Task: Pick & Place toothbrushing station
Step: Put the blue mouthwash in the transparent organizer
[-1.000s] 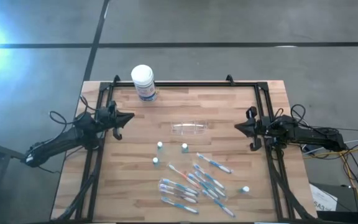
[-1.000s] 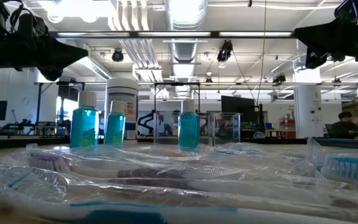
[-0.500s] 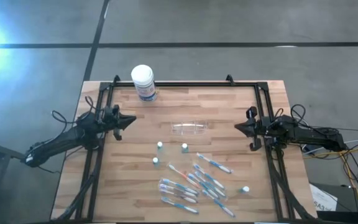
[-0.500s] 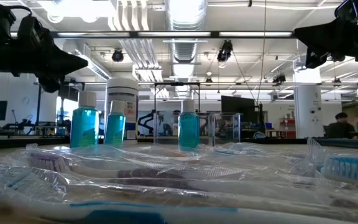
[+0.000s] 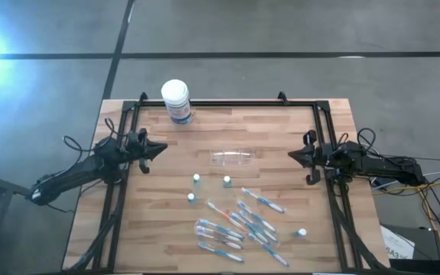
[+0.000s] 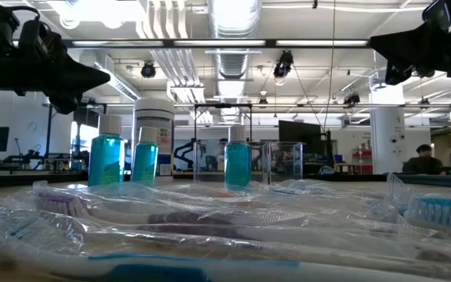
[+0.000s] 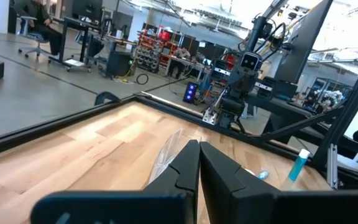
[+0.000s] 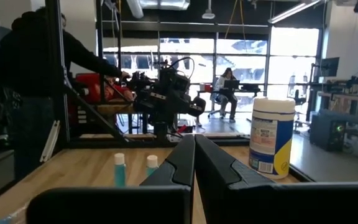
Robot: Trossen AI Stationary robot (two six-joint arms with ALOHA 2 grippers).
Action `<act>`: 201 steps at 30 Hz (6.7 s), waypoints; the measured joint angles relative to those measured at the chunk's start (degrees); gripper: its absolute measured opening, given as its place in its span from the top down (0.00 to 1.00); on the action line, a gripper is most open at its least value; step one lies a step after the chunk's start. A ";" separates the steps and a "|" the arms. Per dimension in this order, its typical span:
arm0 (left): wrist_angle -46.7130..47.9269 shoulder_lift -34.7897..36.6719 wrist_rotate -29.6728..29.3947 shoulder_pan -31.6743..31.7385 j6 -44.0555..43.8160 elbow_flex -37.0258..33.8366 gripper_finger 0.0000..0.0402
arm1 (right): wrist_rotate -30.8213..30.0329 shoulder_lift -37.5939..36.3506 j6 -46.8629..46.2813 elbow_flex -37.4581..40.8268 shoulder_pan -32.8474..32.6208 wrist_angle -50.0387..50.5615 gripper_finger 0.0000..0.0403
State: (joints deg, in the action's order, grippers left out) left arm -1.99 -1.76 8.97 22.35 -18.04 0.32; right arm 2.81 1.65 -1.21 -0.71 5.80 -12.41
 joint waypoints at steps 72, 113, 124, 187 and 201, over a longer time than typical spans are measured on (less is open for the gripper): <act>40.77 -50.18 -3.48 -5.74 8.84 62.12 0.98 | -5.93 0.07 -1.75 -0.01 0.00 0.16 0.98; 51.18 -84.86 -8.67 -21.37 6.64 68.78 0.44 | -5.90 0.42 -1.60 0.00 -0.01 0.18 0.98; 50.59 -88.43 -8.88 -21.51 7.02 68.78 0.45 | -5.90 0.46 -1.60 0.00 0.00 0.18 0.98; 53.88 -87.52 -12.99 -22.45 25.97 59.00 0.45 | -5.92 0.42 -1.60 0.00 -0.01 0.16 0.98; 41.37 -88.21 -10.09 -21.92 27.45 50.68 0.45 | -5.95 0.42 -1.60 -0.01 0.00 0.16 0.98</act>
State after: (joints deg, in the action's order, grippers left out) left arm 39.38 -89.97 -1.12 0.43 9.41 50.99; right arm -3.14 2.07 -2.81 -0.72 5.80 -12.25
